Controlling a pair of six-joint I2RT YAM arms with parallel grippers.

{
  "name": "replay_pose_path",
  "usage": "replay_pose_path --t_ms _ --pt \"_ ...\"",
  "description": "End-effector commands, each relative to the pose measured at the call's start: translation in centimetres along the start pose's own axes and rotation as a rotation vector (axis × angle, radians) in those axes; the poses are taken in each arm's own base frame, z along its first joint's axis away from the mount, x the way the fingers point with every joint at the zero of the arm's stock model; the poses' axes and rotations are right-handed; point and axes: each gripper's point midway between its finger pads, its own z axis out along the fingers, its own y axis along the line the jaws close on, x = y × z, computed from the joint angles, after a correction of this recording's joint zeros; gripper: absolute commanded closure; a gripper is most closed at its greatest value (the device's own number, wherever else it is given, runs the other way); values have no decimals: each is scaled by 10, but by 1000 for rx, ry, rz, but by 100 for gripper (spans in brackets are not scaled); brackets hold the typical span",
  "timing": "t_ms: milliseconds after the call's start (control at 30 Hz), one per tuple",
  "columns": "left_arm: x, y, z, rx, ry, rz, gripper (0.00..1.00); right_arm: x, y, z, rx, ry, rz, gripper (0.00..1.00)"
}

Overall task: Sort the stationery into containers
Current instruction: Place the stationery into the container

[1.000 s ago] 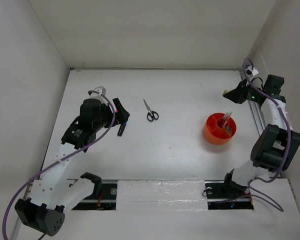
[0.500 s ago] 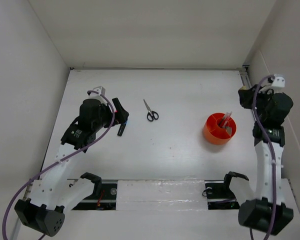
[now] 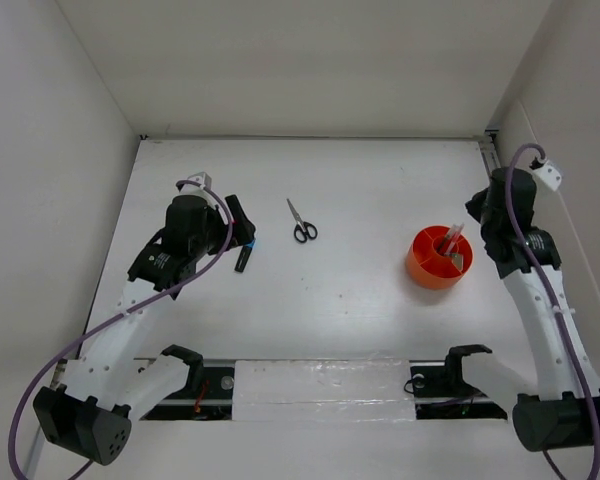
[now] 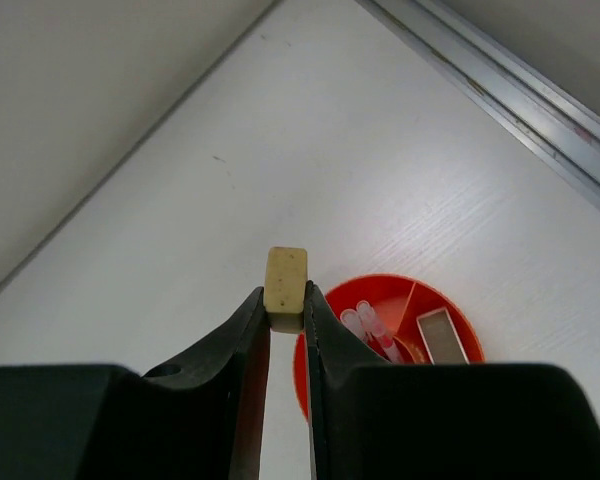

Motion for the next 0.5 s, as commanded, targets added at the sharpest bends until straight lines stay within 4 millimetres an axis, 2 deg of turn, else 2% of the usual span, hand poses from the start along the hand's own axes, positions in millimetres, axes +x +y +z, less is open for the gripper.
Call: replay_pose_path --t_ms 0,33,67,100,133,300,400,433,467 --pt "-4 4 1 -26 -22 -4 1 4 8 -6 93 -19 32 100" --pt "-5 5 1 -34 -27 -4 1 4 17 -8 96 -22 30 100" --pt "-5 5 1 -34 -27 -4 1 18 25 -1 121 -2 14 100" --pt "-5 5 1 -34 -27 -4 1 27 26 -2 148 12 -11 100" --pt "-3 6 3 -39 -19 -4 1 29 34 -6 161 -12 -22 100" --pt "-1 7 6 -45 -8 -3 1 68 34 13 264 26 -2 100" --pt "-1 7 6 -45 -8 -3 1 79 34 16 308 20 11 100" --pt "-1 7 6 -45 -8 -3 1 89 37 20 333 16 44 100" --pt "-1 7 6 -45 -8 -3 1 92 31 17 374 0 9 100"
